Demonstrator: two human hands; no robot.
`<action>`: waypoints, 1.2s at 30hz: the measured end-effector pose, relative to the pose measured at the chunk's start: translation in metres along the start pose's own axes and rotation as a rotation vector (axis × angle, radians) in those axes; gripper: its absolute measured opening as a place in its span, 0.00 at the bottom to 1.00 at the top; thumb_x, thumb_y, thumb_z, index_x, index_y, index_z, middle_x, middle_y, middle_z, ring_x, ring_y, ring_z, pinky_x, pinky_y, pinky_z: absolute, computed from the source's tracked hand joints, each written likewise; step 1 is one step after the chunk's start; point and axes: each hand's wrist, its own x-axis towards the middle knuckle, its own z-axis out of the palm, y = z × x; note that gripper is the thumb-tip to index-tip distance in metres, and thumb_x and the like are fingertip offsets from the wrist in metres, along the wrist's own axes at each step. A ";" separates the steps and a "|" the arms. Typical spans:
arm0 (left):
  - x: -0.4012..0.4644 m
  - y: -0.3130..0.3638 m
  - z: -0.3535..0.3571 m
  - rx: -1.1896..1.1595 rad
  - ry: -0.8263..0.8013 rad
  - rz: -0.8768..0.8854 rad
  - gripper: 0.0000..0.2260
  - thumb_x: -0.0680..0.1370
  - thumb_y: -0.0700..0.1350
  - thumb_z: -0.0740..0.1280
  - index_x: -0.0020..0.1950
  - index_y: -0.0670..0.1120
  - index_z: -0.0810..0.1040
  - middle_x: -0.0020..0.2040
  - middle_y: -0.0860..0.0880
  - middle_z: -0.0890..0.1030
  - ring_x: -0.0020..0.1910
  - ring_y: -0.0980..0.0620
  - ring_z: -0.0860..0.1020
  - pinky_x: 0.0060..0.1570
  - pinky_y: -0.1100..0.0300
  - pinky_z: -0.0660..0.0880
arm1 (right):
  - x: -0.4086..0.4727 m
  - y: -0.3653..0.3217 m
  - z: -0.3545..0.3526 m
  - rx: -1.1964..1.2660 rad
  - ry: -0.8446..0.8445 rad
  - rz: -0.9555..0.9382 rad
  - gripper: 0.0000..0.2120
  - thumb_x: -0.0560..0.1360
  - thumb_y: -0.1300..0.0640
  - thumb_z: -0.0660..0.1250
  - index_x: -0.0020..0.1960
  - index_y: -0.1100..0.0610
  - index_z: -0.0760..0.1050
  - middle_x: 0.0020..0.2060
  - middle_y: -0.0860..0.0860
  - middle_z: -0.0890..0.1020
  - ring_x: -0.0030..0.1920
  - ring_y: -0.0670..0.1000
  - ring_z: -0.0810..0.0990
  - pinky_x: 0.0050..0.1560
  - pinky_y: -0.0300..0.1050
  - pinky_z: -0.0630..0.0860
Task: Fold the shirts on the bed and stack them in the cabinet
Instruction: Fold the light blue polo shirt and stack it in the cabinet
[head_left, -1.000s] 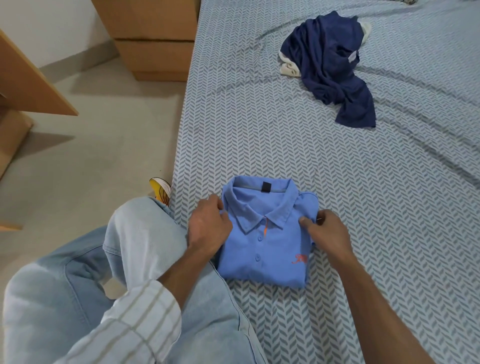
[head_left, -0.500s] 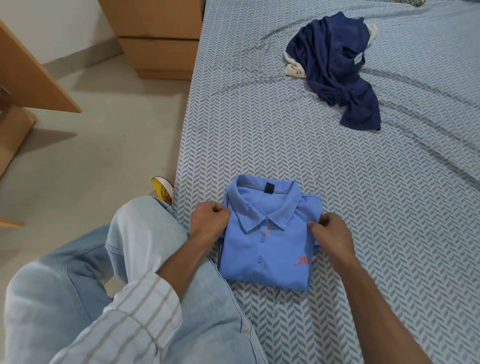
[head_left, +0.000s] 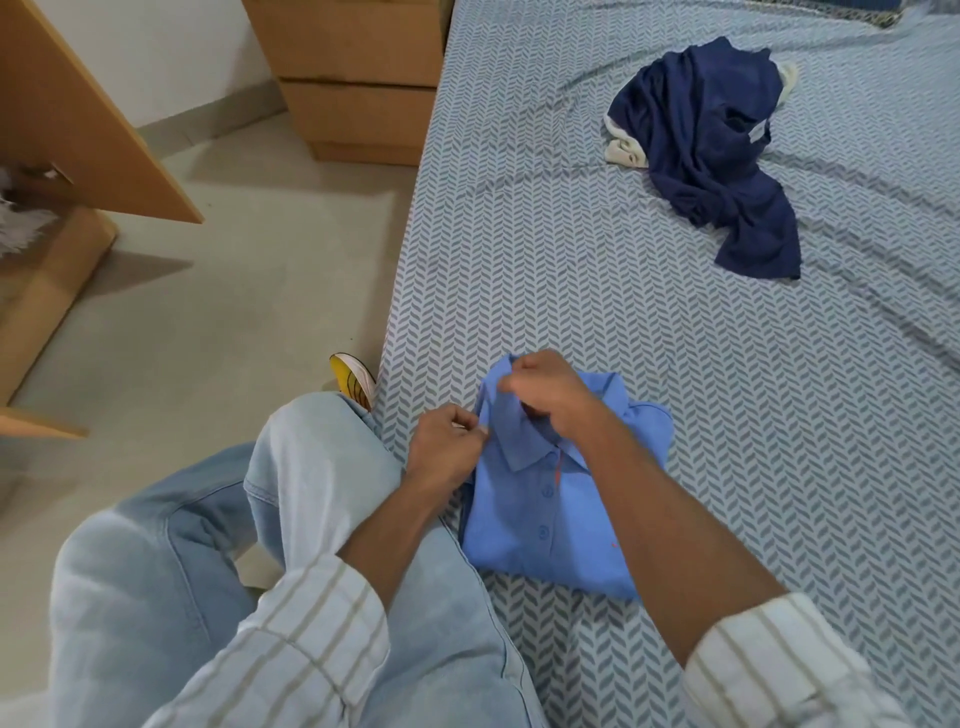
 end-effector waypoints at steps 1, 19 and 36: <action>0.000 0.000 0.000 -0.001 -0.006 -0.011 0.06 0.72 0.43 0.71 0.37 0.47 0.76 0.35 0.44 0.82 0.33 0.46 0.79 0.35 0.49 0.79 | 0.002 0.001 -0.003 0.099 0.001 0.059 0.16 0.75 0.65 0.65 0.31 0.57 0.64 0.27 0.56 0.62 0.29 0.53 0.62 0.31 0.47 0.64; 0.001 0.004 -0.001 -0.298 -0.136 -0.127 0.10 0.69 0.40 0.79 0.42 0.41 0.79 0.29 0.47 0.78 0.22 0.54 0.71 0.25 0.63 0.69 | 0.001 -0.006 0.003 0.173 -0.138 0.191 0.09 0.76 0.59 0.73 0.47 0.66 0.78 0.38 0.59 0.83 0.41 0.58 0.82 0.41 0.48 0.81; -0.003 0.006 -0.003 -0.145 -0.135 -0.150 0.15 0.73 0.44 0.72 0.30 0.46 0.70 0.23 0.48 0.72 0.21 0.53 0.69 0.24 0.62 0.65 | -0.008 0.003 0.012 0.507 -0.081 0.273 0.18 0.84 0.57 0.59 0.69 0.68 0.69 0.67 0.69 0.72 0.66 0.64 0.73 0.67 0.57 0.72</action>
